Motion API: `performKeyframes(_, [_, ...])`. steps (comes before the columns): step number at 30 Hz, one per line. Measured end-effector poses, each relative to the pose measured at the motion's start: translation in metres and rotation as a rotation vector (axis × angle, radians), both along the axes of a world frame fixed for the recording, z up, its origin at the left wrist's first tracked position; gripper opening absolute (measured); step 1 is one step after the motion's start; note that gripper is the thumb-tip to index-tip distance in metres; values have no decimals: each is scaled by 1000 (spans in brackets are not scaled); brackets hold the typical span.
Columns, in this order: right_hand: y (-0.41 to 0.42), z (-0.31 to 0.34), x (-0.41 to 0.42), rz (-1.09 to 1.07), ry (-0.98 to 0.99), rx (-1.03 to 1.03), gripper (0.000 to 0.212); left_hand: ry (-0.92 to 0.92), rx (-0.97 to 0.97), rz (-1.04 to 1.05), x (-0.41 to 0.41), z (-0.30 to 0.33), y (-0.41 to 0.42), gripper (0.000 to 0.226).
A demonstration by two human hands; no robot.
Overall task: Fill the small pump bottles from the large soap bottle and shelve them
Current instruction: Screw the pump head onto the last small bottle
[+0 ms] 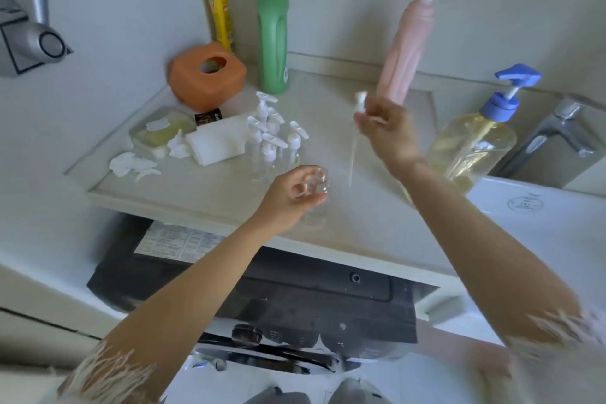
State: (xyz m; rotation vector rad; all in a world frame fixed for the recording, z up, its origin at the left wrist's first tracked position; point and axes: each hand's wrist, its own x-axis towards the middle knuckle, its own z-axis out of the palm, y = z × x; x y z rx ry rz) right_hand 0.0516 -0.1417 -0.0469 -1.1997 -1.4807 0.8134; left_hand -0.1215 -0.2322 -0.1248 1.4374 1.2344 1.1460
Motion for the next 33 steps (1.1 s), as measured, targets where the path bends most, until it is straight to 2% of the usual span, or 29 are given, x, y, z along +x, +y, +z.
performKeyframes(2, [-21,26,15,29,114,125,24,1,3,-30,4,-1,2,41])
performKeyframes(4, [-41,42,21,80,126,196,26,-1,9,-57,9,-2,5,41])
performKeyframes(12, [-62,36,11,93,192,190,32,14,17,-143,18,0,10,38])
performKeyframes(18, [-64,4,8,119,51,77,45,46,-6,-160,17,3,10,32])
performKeyframes(21, [-67,-17,11,176,-15,-2,61,66,-22,-160,18,3,10,29])
performKeyframes(25, [-67,-34,14,202,-192,-17,77,67,-62,-157,18,-3,13,39])
performKeyframes(30, [-69,-34,10,234,-305,-33,81,44,-56,-175,18,-2,12,37])
performKeyframes(33, [-64,-16,20,384,-315,-41,70,70,-72,-170,17,-4,12,40])
